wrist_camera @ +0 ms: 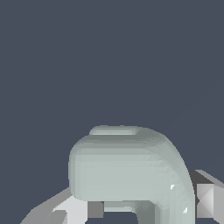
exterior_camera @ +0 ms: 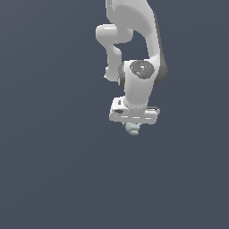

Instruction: Pick up the object and move it to a goal position.

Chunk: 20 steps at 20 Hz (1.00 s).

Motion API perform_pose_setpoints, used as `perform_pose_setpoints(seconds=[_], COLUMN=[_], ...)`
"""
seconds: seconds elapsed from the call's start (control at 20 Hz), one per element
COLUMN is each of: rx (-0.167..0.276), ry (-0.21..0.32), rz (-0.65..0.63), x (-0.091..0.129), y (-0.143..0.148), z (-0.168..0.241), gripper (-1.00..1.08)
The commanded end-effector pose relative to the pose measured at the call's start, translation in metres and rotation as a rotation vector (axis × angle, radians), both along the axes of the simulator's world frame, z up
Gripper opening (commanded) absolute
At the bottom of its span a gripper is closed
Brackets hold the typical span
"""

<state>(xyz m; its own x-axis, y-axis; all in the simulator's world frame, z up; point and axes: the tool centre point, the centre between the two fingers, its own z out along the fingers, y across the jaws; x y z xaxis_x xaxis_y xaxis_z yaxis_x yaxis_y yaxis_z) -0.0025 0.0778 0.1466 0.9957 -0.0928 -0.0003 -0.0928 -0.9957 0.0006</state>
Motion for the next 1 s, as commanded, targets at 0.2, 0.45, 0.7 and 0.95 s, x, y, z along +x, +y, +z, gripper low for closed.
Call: perform_pose_setpoints(seconds=[0.2, 0.45, 0.7, 0.95], rx=[-0.001, -0.002, -0.002, -0.002], ry=[-0.001, -0.001, -0.001, -0.001], rz=[0.0, 0.0, 0.001, 0.001], x=[-0.028, -0.05, -0.07, -0.085], y=[0.032, 0.058, 0.083, 0.103], z=[0.066, 0.12, 0.17, 0.21], gripper=[-1.0, -1.0, -1.0, -1.0])
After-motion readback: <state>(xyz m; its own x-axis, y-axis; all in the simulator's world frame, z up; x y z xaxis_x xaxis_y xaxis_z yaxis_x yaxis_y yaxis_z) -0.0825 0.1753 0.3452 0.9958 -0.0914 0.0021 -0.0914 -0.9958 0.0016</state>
